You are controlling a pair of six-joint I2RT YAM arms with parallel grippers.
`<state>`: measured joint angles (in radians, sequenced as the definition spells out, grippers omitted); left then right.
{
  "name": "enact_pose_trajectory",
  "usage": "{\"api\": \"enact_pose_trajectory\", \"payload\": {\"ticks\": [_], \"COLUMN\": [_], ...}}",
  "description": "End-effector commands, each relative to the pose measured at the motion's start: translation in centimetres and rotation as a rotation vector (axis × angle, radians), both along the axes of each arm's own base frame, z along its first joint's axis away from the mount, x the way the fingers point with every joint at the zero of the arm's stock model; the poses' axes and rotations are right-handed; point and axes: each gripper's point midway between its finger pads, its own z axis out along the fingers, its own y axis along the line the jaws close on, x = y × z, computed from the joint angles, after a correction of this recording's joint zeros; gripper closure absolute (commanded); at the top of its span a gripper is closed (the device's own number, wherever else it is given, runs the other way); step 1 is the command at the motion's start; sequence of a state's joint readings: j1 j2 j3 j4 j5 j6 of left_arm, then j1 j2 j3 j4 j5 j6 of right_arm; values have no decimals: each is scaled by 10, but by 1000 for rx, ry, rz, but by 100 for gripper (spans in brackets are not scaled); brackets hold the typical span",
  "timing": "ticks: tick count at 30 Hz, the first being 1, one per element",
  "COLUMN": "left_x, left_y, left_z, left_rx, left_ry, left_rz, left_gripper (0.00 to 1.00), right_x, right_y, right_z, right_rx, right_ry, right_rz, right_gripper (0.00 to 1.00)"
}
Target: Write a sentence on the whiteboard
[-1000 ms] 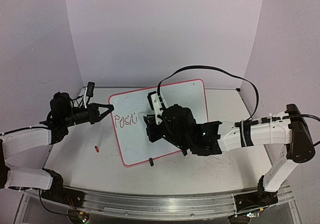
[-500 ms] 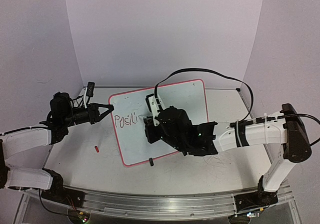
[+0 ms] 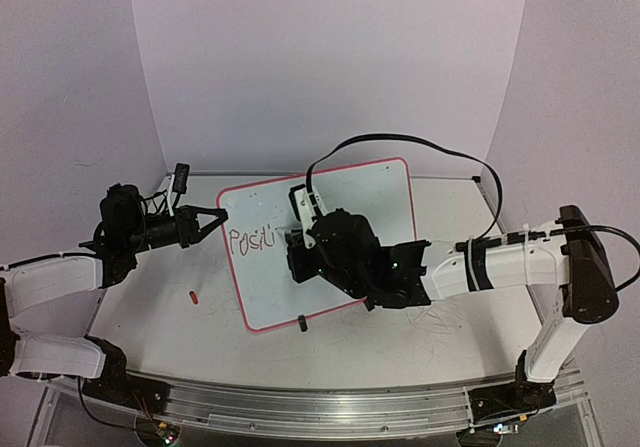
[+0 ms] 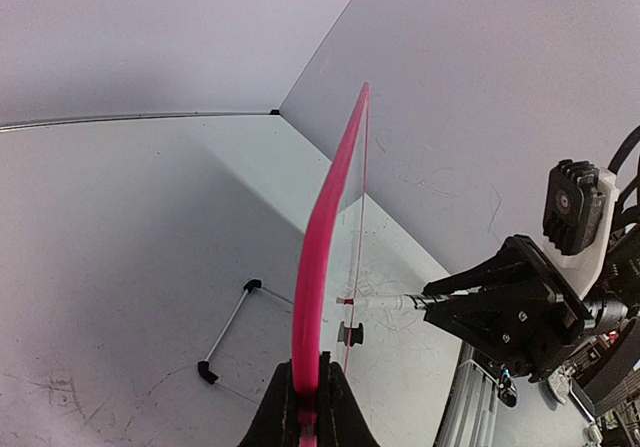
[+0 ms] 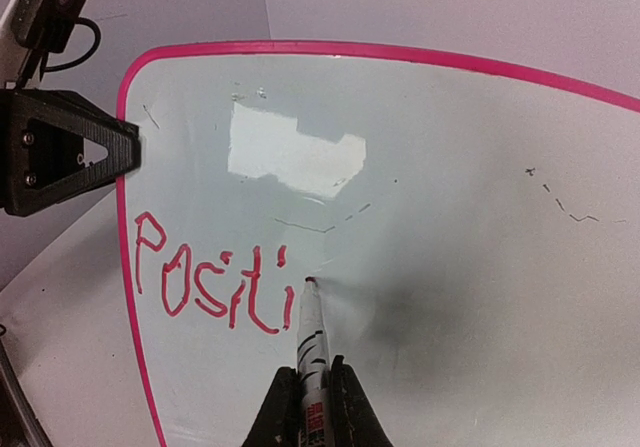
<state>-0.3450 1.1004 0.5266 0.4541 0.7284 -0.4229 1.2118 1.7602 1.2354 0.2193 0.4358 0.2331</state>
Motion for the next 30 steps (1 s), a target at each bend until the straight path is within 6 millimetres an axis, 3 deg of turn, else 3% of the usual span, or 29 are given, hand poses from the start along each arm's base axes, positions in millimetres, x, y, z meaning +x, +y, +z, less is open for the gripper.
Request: {"api": "enact_pose_trajectory", "payload": {"ticks": [1, 30], "left_x": [1, 0], "left_y": [-3, -4], "left_z": [14, 15], "left_rx": [1, -2], "left_ry": [-83, -84], "left_rz": [-9, -12], "left_gripper": [100, 100], "right_x": [6, -4], "right_y": [2, -15], "right_z": [9, -24], "right_rx": [28, -3], "right_ry": [3, 111], "right_rz": [-31, -56], "right_gripper": [100, 100]}}
